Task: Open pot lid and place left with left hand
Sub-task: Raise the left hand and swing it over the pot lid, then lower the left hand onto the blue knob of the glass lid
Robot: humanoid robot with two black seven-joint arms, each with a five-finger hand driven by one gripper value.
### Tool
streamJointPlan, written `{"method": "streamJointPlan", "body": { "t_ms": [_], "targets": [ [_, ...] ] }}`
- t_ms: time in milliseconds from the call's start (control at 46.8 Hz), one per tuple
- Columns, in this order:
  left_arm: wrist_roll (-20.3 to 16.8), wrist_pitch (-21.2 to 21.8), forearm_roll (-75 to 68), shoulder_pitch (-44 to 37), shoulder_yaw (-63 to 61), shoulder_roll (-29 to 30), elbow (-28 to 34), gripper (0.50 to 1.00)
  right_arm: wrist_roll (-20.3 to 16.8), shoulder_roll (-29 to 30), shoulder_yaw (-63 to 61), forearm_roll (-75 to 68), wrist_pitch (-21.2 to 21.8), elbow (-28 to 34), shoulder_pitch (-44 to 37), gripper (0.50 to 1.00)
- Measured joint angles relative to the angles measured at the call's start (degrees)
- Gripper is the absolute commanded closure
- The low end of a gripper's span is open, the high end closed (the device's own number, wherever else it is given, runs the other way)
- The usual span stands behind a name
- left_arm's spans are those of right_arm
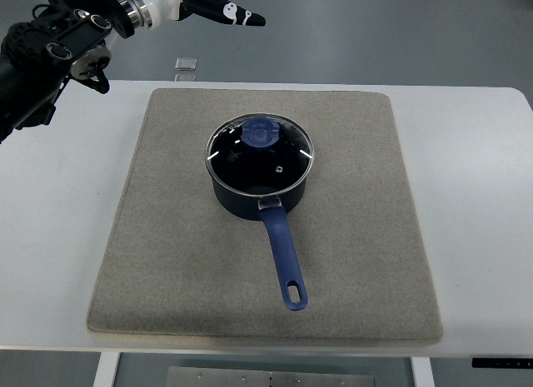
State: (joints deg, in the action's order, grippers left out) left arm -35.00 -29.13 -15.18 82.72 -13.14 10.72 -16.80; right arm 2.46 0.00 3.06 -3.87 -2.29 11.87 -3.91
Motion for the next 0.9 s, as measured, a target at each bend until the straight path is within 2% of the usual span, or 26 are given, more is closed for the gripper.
{"method": "streamJointPlan", "body": {
  "t_ms": [128, 299, 492, 898],
  "targets": [
    [0.0, -2.7, -9.3, 2.2, 0.0, -0.2, 0.0, 0.508, 0.0, 0.0, 0.0, 0.0, 0.0, 0.0, 0.0, 0.585],
    [0.0, -3.6, -17.8, 5.5, 0.0, -0.1, -0.7, 0.51, 0.0, 0.0, 0.0, 0.0, 0.0, 0.0, 0.0, 0.585],
    [0.0, -4.4, -29.5, 8.5, -0.1, 1.2, -7.6, 0.51, 0.0, 0.0, 0.0, 0.0, 0.0, 0.0, 0.0, 0.585],
    [0.0, -3.9, -42.7, 9.6, 0.0, 6.7, -20.2, 0.51, 0.0, 0.0, 0.0, 0.0, 0.0, 0.0, 0.0, 0.585]
  ]
}}
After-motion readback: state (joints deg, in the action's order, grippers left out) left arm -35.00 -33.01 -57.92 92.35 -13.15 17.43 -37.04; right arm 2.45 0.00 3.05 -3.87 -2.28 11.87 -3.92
